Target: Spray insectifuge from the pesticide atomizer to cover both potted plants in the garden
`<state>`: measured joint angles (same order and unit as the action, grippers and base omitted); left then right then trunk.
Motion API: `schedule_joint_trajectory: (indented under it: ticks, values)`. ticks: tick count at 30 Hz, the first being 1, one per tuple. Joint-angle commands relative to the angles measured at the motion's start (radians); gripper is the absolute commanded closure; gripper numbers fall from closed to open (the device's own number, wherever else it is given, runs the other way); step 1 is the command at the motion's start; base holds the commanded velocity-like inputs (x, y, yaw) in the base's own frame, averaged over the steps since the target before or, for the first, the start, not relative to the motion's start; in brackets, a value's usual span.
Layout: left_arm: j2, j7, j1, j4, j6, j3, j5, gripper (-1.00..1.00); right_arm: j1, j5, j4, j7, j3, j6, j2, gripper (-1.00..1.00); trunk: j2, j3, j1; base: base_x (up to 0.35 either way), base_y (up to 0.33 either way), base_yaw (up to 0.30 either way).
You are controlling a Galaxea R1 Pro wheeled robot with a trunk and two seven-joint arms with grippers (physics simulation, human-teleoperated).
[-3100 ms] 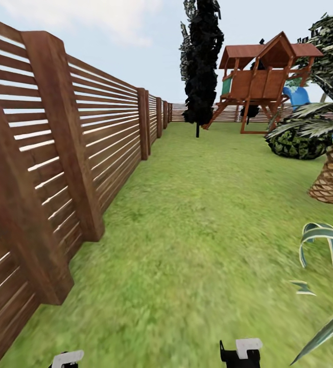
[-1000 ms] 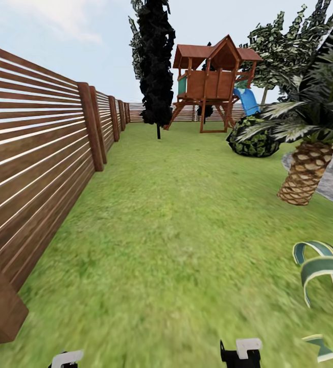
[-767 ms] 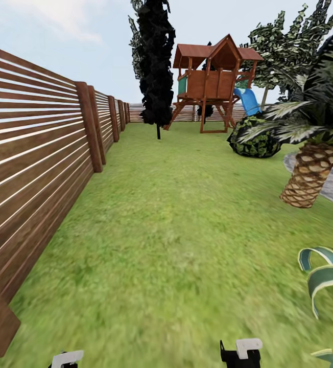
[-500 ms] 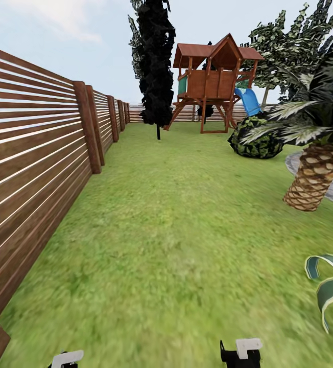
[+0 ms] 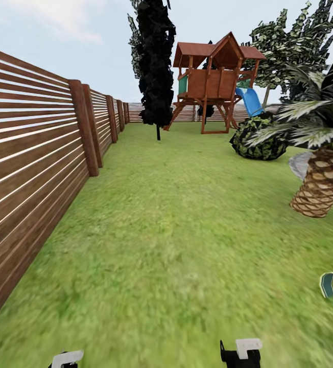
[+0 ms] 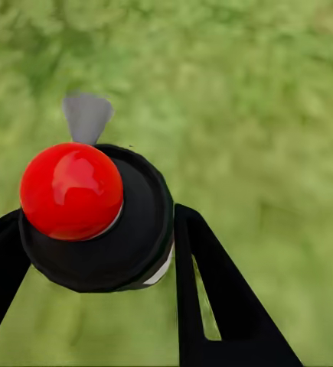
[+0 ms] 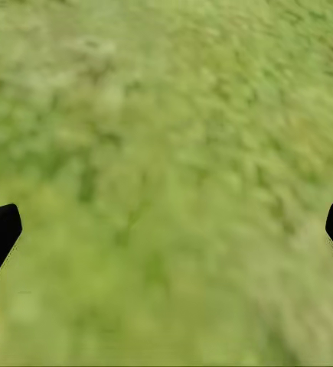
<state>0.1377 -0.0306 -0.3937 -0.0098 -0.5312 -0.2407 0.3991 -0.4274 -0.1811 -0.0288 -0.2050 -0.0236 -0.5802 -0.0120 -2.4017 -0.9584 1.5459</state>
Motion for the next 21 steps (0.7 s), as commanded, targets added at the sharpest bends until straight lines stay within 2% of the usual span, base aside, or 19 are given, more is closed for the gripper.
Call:
schedule_joint_trajectory:
  ticks: [1, 21]
  values:
    - [0.000, -0.003, -0.001, 0.001, -0.003, -0.008, 0.010, 1.00, -0.001, -0.011, 0.001, -0.008, -0.002, -0.001, 0.000, -1.00, 0.000, -0.001, 0.000, 0.339, 0.000, 0.000]
    - [-0.001, -0.003, -0.001, 0.001, -0.003, -0.008, 0.010, 1.00, -0.001, -0.011, 0.001, -0.008, -0.002, -0.001, 0.000, -1.00, 0.000, -0.001, 0.000, 0.339, 0.000, 0.000]
